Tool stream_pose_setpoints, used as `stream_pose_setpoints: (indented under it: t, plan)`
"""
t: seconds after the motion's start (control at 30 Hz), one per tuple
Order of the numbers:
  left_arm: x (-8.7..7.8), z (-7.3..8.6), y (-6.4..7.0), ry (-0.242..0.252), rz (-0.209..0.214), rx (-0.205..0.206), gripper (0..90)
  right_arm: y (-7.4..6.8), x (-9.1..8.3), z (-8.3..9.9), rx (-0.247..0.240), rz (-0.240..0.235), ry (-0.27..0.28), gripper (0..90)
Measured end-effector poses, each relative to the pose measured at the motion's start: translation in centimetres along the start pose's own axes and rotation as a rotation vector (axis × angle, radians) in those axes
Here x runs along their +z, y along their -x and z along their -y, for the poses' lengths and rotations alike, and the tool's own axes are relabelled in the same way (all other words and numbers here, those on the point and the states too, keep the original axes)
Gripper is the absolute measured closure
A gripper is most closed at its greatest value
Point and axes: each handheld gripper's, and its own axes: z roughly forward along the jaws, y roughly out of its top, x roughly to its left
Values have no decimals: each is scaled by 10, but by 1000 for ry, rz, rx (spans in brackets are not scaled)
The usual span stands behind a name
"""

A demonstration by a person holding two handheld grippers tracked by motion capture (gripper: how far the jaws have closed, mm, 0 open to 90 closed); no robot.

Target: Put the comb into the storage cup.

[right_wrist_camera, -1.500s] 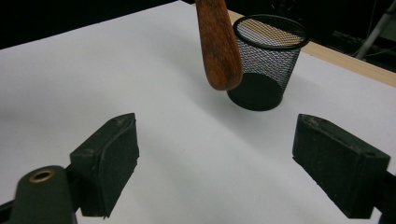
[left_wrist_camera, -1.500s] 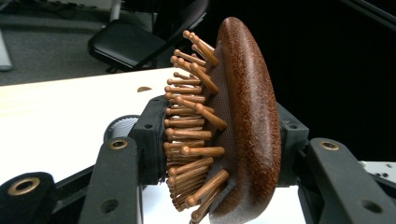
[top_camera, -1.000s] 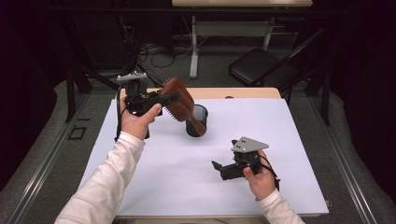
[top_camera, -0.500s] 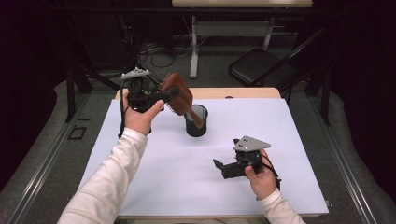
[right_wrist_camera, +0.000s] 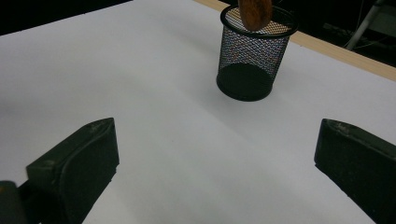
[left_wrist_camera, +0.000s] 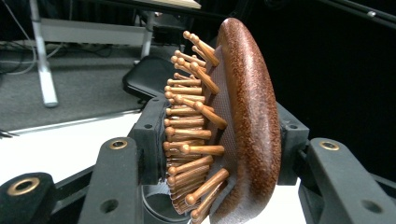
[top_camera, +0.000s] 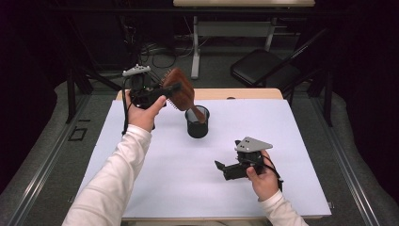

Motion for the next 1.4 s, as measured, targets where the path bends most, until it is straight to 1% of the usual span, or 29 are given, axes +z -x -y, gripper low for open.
stream_pose_setpoints:
  t: [0.23,0.47,0.77,0.97,1.13,1.4]
  plan:
    - [7,-1,-2,4,-24,6,497,1,0,0,-2,2,-5,0]
    - [17,1,-3,-14,-65,43,497,1,1,1,-3,3,-11,0]
    - [29,5,-8,-37,-104,64,496,1,2,2,-7,3,-18,0]
    - [35,7,-9,-48,-118,81,496,1,2,2,-5,6,-20,0]
    - [39,9,-8,-54,-118,89,496,1,2,3,-7,8,-25,0]
    - [44,11,-7,-61,-142,115,496,1,3,3,-9,6,-28,0]
